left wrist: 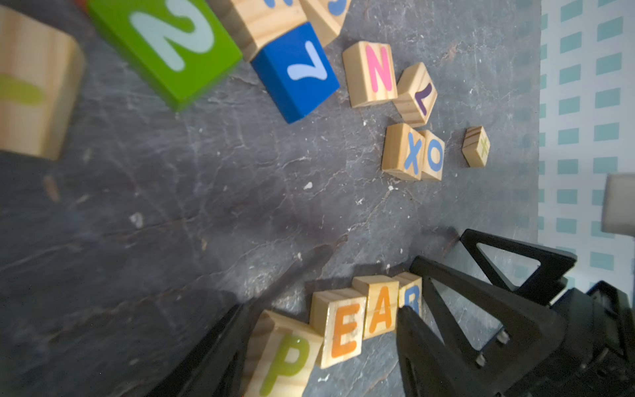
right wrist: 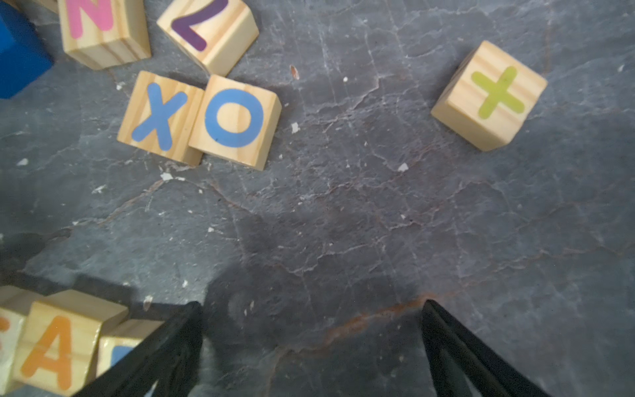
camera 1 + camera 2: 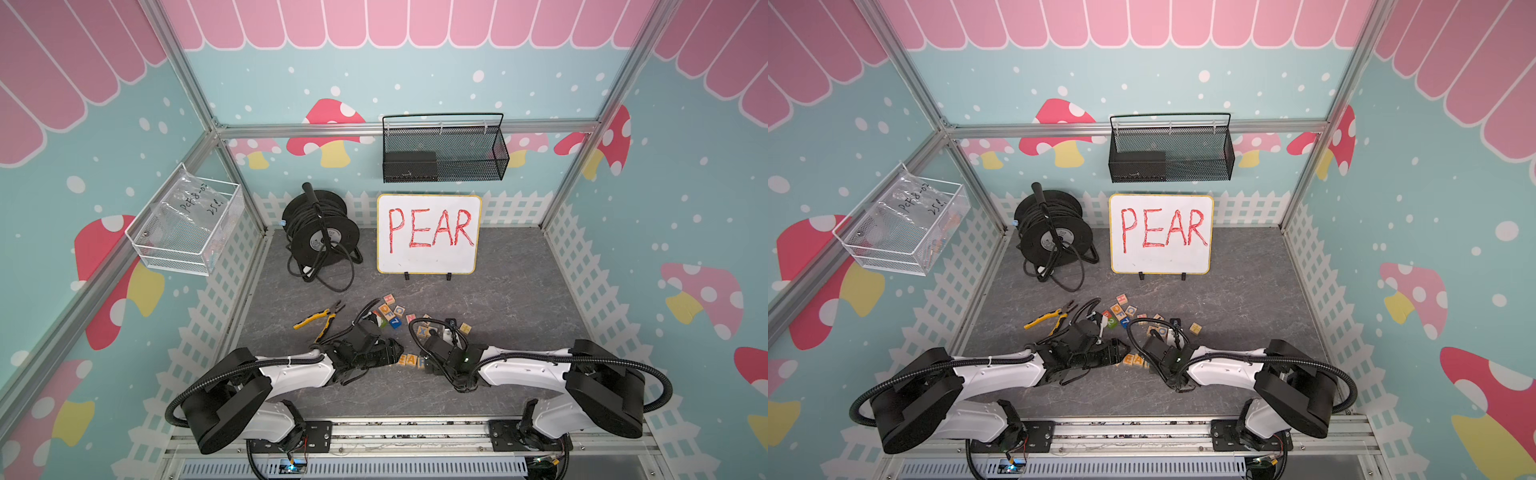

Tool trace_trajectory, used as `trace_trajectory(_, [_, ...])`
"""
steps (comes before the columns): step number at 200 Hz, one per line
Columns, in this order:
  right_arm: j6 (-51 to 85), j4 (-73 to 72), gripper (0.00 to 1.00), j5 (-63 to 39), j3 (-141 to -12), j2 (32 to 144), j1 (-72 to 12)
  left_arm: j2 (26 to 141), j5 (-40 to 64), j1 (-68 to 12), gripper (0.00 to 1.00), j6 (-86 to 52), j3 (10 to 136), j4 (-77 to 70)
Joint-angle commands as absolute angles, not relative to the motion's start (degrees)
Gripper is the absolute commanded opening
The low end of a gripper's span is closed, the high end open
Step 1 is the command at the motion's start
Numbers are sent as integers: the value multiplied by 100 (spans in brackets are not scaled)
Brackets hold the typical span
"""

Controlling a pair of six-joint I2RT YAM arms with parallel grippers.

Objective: Spell the uppercase word “pear” with letter blocks
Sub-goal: Move the letter blocks to the center of the board.

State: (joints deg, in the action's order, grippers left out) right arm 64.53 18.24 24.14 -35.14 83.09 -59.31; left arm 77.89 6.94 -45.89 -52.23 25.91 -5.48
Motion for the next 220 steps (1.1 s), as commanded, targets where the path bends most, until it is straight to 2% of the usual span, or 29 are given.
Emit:
trace_trajectory(1, [6833,2054,100,1373,-3149,8538,-6003,7509,351,-4614,71,-5205,2549,37])
trace_trajectory(49, [6760,1969,99,1327,-3121,8547,-6003,7244,331,-4614,71,-5296,2418,346])
trace_trajectory(220, [6657,1680,100,1208,-2953,8481,-6003,7857,456,-5168,71,-5801,2605,-92])
